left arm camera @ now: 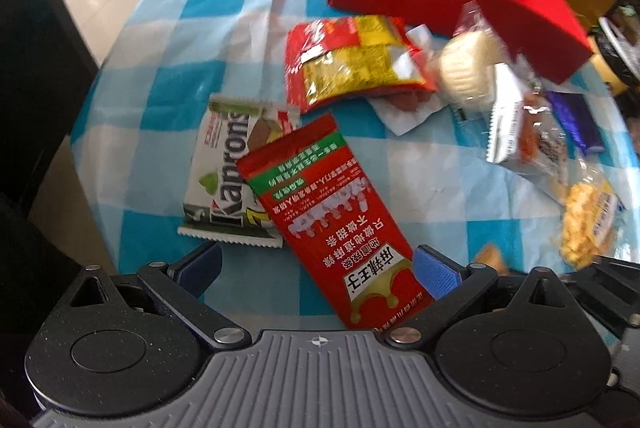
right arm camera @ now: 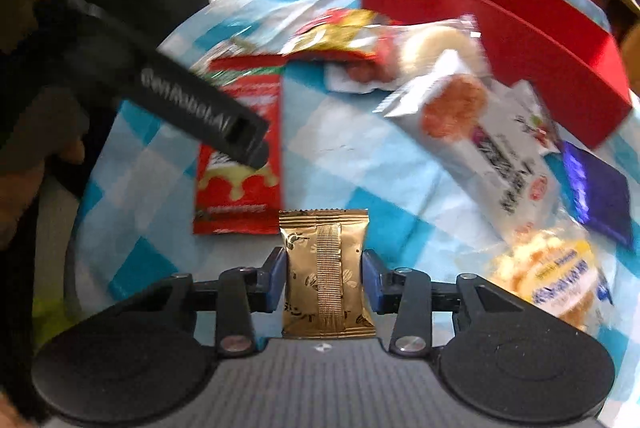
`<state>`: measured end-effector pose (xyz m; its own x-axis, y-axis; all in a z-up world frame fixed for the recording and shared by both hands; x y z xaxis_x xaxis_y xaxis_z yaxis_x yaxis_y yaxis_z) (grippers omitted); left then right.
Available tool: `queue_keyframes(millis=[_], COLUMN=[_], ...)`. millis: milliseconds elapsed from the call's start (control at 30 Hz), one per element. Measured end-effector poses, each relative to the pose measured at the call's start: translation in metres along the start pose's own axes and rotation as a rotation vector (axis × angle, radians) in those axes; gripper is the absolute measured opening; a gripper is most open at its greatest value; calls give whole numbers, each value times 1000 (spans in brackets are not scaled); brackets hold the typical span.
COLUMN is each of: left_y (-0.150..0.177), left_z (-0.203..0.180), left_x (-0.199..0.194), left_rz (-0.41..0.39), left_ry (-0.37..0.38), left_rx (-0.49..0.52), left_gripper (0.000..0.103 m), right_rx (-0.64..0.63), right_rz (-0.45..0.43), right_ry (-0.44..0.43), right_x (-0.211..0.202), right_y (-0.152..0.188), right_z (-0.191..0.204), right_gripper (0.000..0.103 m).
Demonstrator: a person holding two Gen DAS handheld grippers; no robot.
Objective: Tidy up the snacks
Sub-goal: 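Grasp the red spicy-strip packet with the left tool while the right tool grasps the gold pastry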
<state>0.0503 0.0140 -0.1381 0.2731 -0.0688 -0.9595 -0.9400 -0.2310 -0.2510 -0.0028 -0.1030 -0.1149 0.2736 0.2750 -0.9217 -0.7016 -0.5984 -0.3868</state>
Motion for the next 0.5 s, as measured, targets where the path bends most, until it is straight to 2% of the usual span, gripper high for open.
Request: queue_keyframes(millis=[167,267,333,433,500], left_y=[-11,-18,-18,-16,-11], left_z=[-6,-12,-15,-17,-19], left_x=[15,21,21,15,6], left_rz=[37,19,3,-20,-28], left_ry=[-13,-96,-118,-116,-105], left_rx=[-112,-96,-75,-36,3], left_gripper=[101,99,98,85,65], right_rx=[89,134,151,151,149], right_rz=[-29,-27,-32,-47,-53], right_ry=[19,31,24,29,30], right_x=[-9,-10,-9,-10,-11], right_y=[-2,0,-1,-5,-6], right_z=[-24,-35,-40,-34,-34], right_gripper=[36,36,36,36,36])
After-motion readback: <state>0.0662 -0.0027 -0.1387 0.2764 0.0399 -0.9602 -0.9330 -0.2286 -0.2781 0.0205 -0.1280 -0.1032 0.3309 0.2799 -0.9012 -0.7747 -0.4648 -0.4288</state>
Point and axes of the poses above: each gripper's, at about its wrist camera, not at the fingertips, and x roughly the way its jaws point, z to its left, y to its underside, the point moved 10 cm from there along x, roughly the way its jaws point, and after that the axes turned 4 degrees about z, right-handed, at the moved point
